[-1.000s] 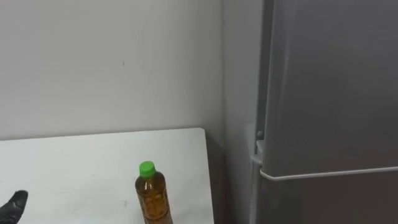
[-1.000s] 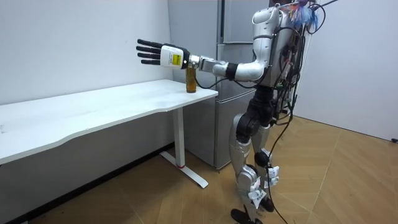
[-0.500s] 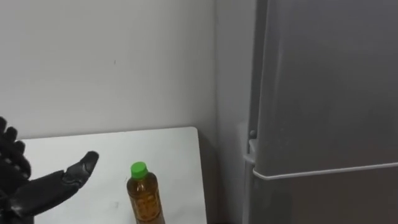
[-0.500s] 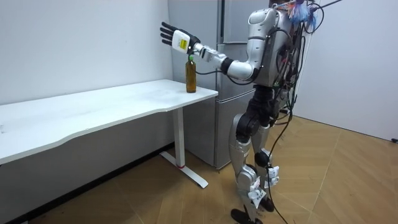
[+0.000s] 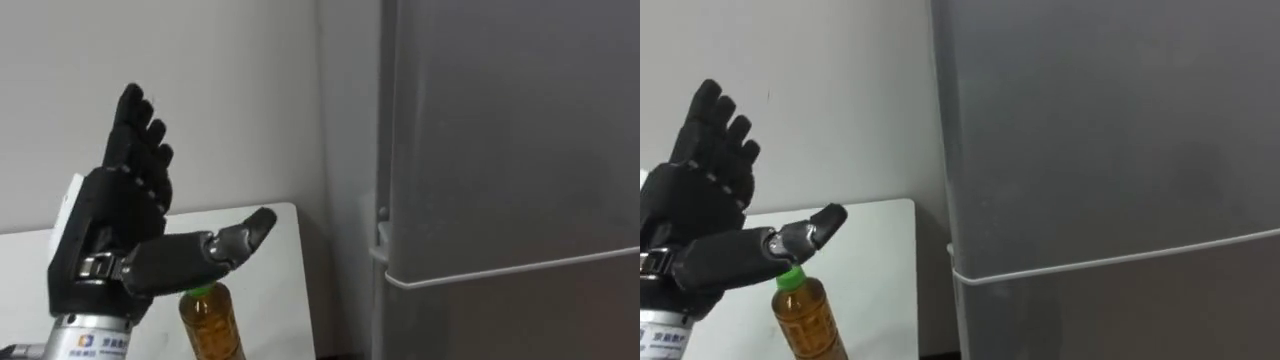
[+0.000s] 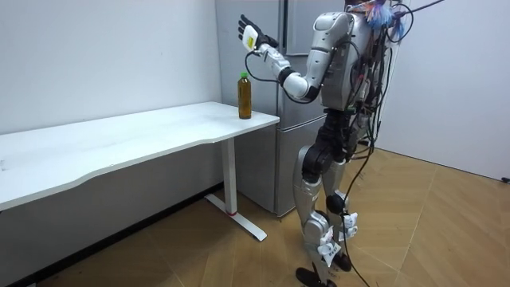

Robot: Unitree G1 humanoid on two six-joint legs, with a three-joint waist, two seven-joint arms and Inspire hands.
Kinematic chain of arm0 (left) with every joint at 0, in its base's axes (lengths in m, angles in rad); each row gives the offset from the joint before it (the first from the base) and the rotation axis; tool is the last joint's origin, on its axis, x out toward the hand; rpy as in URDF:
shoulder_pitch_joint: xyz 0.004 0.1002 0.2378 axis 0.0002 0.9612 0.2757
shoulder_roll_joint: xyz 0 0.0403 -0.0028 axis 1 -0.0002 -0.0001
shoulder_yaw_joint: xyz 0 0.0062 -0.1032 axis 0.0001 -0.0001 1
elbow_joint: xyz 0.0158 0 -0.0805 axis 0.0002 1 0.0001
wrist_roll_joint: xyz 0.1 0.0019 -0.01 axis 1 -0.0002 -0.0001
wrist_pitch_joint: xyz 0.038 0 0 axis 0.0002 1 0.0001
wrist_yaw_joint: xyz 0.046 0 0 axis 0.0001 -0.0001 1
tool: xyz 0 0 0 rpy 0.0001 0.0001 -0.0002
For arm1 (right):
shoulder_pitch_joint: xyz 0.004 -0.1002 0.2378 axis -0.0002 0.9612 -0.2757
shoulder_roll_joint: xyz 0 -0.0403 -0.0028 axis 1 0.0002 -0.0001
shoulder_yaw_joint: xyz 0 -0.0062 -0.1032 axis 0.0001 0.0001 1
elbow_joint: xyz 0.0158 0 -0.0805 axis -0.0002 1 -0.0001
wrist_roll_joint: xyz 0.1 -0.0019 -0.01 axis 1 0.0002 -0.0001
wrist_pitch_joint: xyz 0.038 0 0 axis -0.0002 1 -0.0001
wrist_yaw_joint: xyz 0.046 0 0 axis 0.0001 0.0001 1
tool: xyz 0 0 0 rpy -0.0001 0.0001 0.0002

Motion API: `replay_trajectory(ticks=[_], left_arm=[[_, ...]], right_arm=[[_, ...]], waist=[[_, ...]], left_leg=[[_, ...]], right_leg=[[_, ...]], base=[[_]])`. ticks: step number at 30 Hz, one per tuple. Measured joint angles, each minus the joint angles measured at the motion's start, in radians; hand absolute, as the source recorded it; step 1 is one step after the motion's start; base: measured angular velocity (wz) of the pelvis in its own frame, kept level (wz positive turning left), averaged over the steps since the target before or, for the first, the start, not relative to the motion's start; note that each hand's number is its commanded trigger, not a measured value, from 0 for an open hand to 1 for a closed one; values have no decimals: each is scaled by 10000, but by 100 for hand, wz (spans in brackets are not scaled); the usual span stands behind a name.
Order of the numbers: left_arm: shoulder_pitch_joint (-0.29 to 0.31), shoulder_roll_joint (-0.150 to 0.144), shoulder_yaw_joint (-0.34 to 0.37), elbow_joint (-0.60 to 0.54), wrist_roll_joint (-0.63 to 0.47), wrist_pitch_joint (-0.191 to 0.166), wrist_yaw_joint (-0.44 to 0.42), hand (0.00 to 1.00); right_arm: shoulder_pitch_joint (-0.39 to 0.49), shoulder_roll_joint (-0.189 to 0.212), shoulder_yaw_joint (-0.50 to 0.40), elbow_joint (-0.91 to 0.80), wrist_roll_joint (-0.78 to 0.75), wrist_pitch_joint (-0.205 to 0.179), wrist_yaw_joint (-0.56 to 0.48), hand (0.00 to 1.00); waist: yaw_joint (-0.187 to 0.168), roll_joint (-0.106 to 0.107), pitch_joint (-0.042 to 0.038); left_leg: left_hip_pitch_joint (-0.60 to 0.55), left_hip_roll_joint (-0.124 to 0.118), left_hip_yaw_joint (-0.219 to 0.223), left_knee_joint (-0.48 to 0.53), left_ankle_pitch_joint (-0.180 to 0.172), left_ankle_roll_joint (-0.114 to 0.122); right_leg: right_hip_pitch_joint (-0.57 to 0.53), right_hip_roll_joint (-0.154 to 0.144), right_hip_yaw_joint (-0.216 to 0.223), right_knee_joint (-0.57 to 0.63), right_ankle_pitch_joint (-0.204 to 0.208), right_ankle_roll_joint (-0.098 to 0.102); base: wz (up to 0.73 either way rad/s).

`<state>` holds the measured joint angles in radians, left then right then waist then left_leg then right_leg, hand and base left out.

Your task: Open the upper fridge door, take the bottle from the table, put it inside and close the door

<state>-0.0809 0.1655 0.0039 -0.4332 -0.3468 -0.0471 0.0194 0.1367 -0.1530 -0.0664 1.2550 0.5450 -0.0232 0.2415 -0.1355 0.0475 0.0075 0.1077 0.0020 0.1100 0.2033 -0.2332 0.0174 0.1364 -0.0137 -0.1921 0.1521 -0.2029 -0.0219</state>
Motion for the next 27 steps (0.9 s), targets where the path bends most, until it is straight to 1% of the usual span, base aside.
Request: replay_trajectory(ticks=[2,5,7,8,9,14,16,18,19,23,25,27], left_arm=[[-65,-6,-200,1,3,43,-204,0],[-113,-37,-441,1,-2,70,-451,0],[-113,-83,-644,1,-196,151,-743,0],[-114,-83,-672,1,-296,161,-810,0],[-116,-85,-730,0,-485,169,-965,0],[-329,-112,-1074,-24,-1022,203,-1456,0],[-372,-114,-1119,-165,-1202,209,-1650,0],[-401,-116,-1260,-199,-1308,210,-1869,0],[-405,-125,-1290,-199,-1310,257,-2059,0],[-420,-140,-1452,-199,-1304,462,-2387,0],[-420,-137,-1716,-198,-1306,598,-2623,0],[-417,-203,-1798,-197,-1314,660,-2666,0]], right_arm=[[-38,-35,51,26,-3,6,0,0],[-248,-79,61,339,-12,15,-16,0],[-294,-135,115,340,-11,9,-74,0],[-330,-135,140,353,-11,9,-98,0],[-433,-127,184,435,-23,4,-104,0],[-681,-160,349,745,-51,-4,-16,0],[-779,-154,442,758,-60,-3,34,0],[-772,-153,439,785,-58,5,135,0],[-790,-153,441,787,-60,5,171,0],[-771,-138,446,761,-50,7,227,0],[-785,-136,467,745,-41,24,224,0],[-784,-133,486,736,-39,37,221,0]], waist=[[-7,22,8],[-90,56,43],[-108,146,24],[-162,164,18],[-249,184,29],[-385,176,33],[-555,154,47],[-577,140,51],[-592,135,54],[-650,118,54],[-679,101,49],[-668,84,40]], left_leg=[[11,1,-1,9,0,0],[16,4,43,10,0,0],[-77,21,289,19,0,0],[-97,24,302,24,0,0],[-99,27,303,22,1,0],[-95,35,305,11,1,-1],[-100,38,273,-1,1,-1],[-98,36,271,-1,1,-1],[-98,36,268,0,1,-1],[-96,41,277,2,1,-1],[-96,43,273,2,1,-1],[-90,43,301,2,1,-1]], right_leg=[[5,2,3,0,0,0],[-38,4,-2,-16,-1,-1],[-140,-6,-3,-6,-1,-1],[-158,-10,-22,-4,-1,0],[-160,-11,-37,-3,-1,0],[-157,-11,-15,-10,-1,-1],[-159,-13,-18,-26,-1,-1],[-161,-18,2,-31,-1,0],[-166,-18,19,-30,-1,0],[-169,-19,1,-30,-1,0],[-165,-22,-4,-25,-1,0],[-168,-22,2,-23,-1,0]], base=[[0],[0],[0],[4],[0],[-1],[0],[-4],[-4],[-1],[0],[0]])
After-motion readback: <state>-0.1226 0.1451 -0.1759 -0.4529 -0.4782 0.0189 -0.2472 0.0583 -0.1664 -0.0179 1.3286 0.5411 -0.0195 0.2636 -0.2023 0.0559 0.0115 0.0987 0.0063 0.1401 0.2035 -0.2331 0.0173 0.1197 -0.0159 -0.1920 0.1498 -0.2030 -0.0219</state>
